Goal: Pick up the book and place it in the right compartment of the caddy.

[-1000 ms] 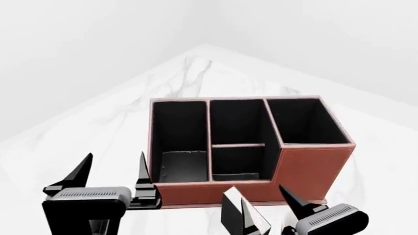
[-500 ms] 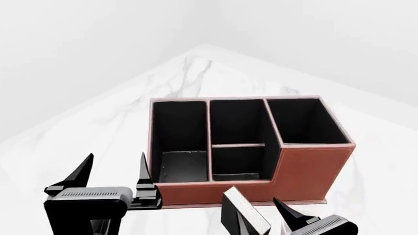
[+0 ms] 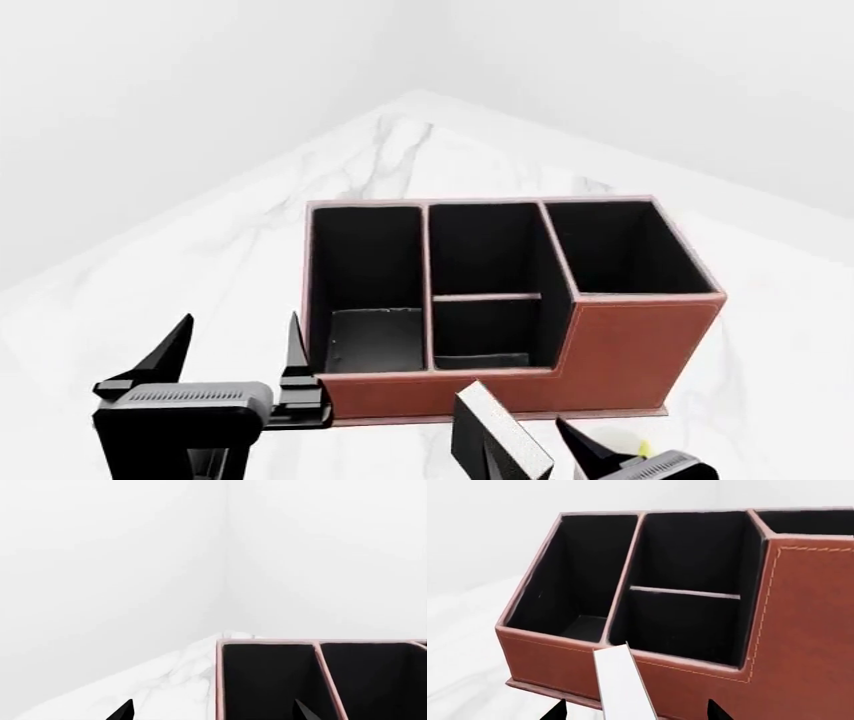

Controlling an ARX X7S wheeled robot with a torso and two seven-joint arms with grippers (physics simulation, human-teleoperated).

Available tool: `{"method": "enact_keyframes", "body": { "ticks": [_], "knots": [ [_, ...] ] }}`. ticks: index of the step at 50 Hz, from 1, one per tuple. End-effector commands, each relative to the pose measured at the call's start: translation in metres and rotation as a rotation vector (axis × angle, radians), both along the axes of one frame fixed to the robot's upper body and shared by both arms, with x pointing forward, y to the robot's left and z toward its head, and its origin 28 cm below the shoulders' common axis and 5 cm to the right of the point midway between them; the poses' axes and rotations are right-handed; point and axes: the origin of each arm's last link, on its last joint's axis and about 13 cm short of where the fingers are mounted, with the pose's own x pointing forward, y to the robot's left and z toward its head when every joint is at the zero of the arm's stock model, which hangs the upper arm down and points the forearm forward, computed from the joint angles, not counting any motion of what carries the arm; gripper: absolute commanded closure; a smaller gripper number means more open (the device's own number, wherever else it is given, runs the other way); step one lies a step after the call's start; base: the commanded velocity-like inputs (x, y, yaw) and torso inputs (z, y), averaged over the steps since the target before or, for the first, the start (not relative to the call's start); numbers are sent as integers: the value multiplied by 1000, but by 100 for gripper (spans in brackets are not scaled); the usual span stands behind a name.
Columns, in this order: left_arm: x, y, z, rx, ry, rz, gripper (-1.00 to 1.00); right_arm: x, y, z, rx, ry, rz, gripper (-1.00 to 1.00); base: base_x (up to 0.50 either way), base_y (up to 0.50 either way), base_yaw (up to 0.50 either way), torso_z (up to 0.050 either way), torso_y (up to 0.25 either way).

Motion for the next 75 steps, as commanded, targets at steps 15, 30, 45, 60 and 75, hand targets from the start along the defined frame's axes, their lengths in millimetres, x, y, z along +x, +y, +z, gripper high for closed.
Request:
{"method": "enact_keyframes", "body": {
  "ticks": [15,30,45,60,75],
  "knots": [
    [0,0,-1,0,3,-1,-100,-1,2,-18,3,42,4,-100,0,0,0,0,0],
    [0,-1,-2,-1,5,-6,-100,-2,1,-19,-2,54,-5,-100,0,0,0,0,0],
    [1,-1,-2,-5,7,-10,-100,-1,1,-22,-8,67,-15,-100,0,0,0,0,0],
    [0,-2,-2,-10,9,-14,-100,-2,3,-28,-18,94,-8,-100,0,0,0,0,0],
    [0,-2,-2,-9,11,-14,-100,-3,3,-25,-12,84,5,100,0,0,0,0,0]
  ]
}}
